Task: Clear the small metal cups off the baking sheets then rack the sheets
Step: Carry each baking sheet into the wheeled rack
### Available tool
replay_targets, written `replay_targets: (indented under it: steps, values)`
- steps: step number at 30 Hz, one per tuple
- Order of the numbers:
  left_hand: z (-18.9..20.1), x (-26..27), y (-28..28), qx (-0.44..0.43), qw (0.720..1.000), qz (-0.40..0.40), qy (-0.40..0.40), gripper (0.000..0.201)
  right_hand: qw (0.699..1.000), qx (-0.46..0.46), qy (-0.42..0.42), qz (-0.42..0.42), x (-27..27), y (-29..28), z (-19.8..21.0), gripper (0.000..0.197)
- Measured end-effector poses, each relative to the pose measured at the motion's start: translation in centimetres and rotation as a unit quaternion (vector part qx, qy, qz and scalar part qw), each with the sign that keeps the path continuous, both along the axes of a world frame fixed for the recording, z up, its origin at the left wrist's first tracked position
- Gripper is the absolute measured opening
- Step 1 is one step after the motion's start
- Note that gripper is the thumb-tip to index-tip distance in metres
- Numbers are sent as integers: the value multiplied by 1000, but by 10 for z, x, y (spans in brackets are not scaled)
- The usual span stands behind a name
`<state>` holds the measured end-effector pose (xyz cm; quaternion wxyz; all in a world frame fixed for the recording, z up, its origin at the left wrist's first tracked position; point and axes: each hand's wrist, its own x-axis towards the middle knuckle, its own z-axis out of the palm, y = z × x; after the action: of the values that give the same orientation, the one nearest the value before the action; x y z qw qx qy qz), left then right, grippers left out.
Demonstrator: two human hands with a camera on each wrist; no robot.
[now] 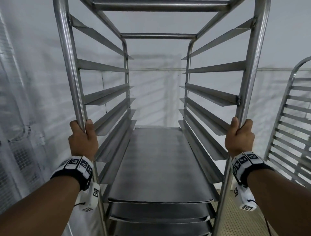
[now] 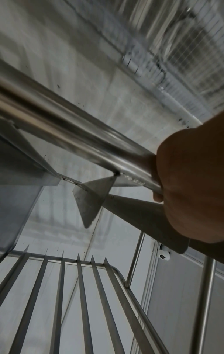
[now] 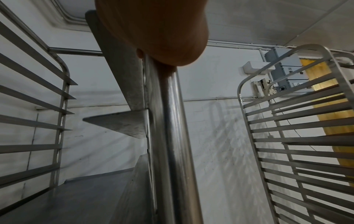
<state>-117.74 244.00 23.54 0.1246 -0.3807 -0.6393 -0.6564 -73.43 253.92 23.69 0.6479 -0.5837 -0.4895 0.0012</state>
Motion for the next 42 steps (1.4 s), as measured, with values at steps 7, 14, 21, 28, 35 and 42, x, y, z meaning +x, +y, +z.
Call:
replay_targets:
  steps: [7,14,21,28,35,42]
  values:
    - [-1,-16,73,6,1000,0,-1,50,1000,-2,3,-2,-18,69,2,46]
    - [-1,-31,135,-7,1000,-13,-4,50,1000,-8,9,0,-30,126,2,46]
    - [-2,-45,186,-2,1000,-26,1,50,1000,-19,12,-7,-43,170,2,47]
    - [-2,-54,222,2,1000,-26,2,50,1000,-20,13,-15,-51,206,1,46]
    - [-2,-61,228,-17,999,-29,-2,52,999,-24,18,-16,-57,207,1,47]
    - [9,-62,209,-106,991,-78,-14,47,990,-131,-45,-23,-55,187,12,53]
